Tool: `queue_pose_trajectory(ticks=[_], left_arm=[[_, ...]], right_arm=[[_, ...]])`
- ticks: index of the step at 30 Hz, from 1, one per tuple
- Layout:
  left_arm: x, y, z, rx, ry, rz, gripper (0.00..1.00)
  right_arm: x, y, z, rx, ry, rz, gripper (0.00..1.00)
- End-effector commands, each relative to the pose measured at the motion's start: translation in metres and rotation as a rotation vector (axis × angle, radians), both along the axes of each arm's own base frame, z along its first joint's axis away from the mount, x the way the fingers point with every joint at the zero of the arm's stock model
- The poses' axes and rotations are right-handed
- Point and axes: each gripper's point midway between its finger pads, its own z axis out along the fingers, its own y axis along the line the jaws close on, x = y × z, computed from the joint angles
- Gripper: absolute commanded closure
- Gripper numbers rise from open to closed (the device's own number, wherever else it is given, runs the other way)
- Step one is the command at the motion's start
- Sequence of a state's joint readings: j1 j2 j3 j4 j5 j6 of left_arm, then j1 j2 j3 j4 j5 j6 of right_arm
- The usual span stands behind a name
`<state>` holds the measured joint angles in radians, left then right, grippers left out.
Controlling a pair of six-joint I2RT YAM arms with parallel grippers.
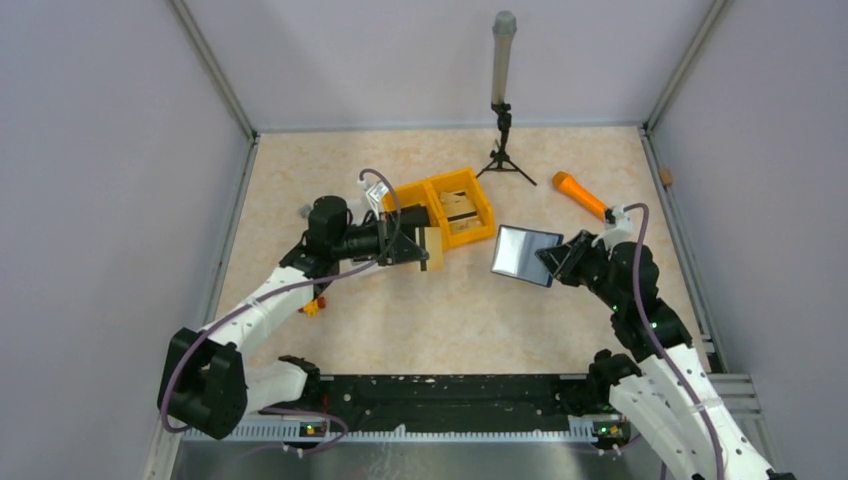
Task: Take the credit cards out of the card holder
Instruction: Place the credit card in the storage box.
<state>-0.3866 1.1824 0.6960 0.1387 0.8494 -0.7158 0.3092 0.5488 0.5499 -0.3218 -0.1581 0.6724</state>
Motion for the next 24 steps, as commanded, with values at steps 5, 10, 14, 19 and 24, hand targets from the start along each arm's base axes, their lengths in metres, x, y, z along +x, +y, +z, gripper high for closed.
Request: queue_pose_trajectory(ticks=[5, 10, 14, 19, 24], left_arm=[[0.03, 0.003, 0.027, 0.078, -0.158, 0.061, 1.0], [0.049, 0.006, 0.02, 0.248, -0.219, 0.15, 1.0], [0.068, 0.004, 0.009, 0.454, -0.276, 0.195, 1.0], [0.103, 0.022, 0.006, 0.818, -0.412, 0.354, 1.0], [0.133, 0.01, 0.019, 0.953, -0.525, 0.365, 1.0]], right_arm=[[-0.001, -0.015, 0.029, -0.036, -0.091, -0.054, 1.0], [-0.002, -0.018, 0.03, -0.046, -0.095, -0.062, 1.0], [-0.003, -0.021, 0.032, -0.058, -0.104, -0.075, 1.0], [-0.006, -0.031, 0.036, -0.088, -0.126, -0.108, 1.0], [-0.009, -0.04, 0.041, -0.115, -0.146, -0.145, 1.0]])
